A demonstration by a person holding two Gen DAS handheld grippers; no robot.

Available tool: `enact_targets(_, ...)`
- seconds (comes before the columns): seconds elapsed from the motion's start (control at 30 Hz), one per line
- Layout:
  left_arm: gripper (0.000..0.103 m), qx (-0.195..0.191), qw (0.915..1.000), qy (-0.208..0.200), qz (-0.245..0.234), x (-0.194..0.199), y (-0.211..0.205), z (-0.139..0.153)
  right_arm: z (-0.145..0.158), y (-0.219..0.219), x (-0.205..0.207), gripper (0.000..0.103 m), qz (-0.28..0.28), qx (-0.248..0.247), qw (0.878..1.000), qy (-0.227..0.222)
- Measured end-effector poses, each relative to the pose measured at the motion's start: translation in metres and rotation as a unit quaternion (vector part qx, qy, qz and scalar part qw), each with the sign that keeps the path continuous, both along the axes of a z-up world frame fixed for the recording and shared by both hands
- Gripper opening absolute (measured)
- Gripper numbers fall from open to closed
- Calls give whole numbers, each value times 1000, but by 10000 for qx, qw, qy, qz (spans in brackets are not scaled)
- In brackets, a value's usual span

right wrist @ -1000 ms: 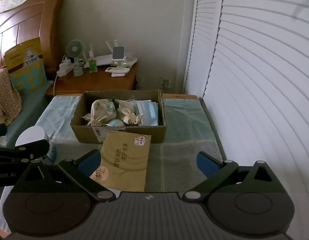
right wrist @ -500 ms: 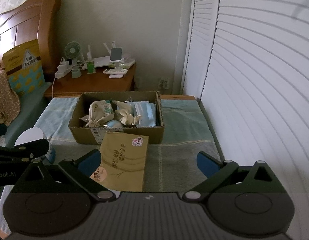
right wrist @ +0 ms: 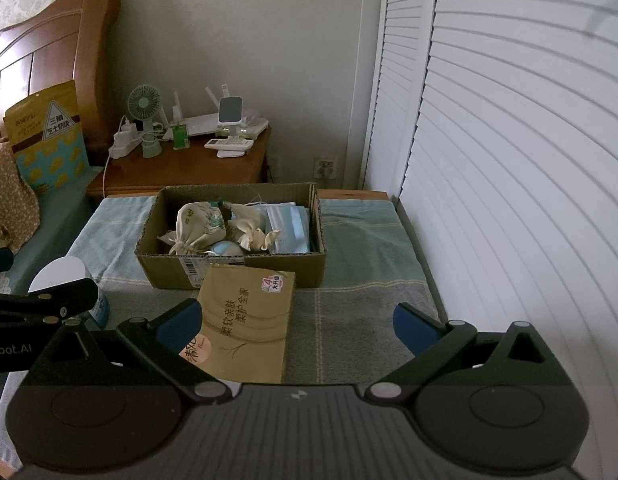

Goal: Organize soft objects

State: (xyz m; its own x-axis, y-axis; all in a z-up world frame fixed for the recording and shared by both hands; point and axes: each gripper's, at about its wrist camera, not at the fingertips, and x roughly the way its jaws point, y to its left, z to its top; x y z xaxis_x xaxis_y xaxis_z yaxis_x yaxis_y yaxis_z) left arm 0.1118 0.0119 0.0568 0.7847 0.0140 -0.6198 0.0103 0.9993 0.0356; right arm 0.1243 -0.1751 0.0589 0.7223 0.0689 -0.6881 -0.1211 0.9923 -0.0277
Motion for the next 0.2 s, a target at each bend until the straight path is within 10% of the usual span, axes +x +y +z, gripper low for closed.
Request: enact_targets(0.2,102,1,10000,-3,1,0,-1,0,0,0,0,103,-2,0,10000,1)
